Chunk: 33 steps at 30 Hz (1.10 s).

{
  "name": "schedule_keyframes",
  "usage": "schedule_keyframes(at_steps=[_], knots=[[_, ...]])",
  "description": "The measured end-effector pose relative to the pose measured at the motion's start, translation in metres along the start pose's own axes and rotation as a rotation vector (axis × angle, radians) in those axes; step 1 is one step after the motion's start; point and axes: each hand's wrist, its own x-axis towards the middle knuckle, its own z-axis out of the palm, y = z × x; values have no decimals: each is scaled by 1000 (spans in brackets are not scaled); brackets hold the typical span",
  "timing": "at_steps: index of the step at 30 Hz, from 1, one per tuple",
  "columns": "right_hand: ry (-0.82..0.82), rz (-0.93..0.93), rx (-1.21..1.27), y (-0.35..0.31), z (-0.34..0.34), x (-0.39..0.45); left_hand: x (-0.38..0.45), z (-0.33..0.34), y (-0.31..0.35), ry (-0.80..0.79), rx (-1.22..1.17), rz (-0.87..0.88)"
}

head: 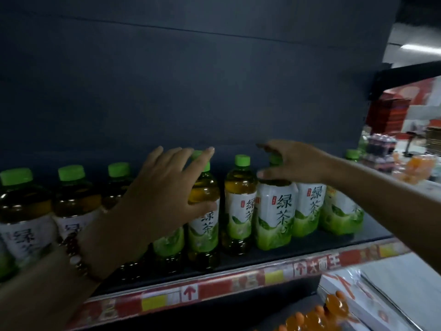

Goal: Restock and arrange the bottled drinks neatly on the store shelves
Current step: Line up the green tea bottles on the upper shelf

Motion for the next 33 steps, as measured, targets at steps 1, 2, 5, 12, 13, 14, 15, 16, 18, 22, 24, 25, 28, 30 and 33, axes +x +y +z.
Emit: schedule_keyframes(at_steps=[1,2,5,12,13,14,15,16,18,22,24,25,28,30,33], knots=[[-1,-50,-24,10,4,2,3,3,6,-15,16,-27],[25,-99,-39,18,7,3,5,4,10,-33,32,-56],[54,-145,-56,38,6,7,5,3,16,-110,36,-134],[8,-182,-62,52,-2,12,1,-3,29,-137,56,-200],[4,-173,-77,53,-2,12,0,-3,31,-137,49,-207],[0,-165,-93,52,-2,13,0,-4,32,-136,41,-212],[-12,-153,-99,52,-2,13,0,-5,32,-134,34,-213],[-24,-144,-91,51,-1,13,0,-6,33,-136,31,-214],[-38,-114,-81,50,-1,13,1,-7,33,-142,28,-214],[-24,-196,-79,41,-7,7,1,-5,34,-135,27,-214],[-5,-258,130,27,-9,3,0,-4,34,-116,41,-193],[-40,-274,225,19,-8,4,1,-3,33,-106,48,-183],[-173,-299,189,-2,2,14,0,-3,32,-101,32,-175],[-151,-256,234,-7,3,19,0,-3,31,-103,22,-177],[-98,-206,413,-10,1,17,-1,-4,29,-103,17,-168]])
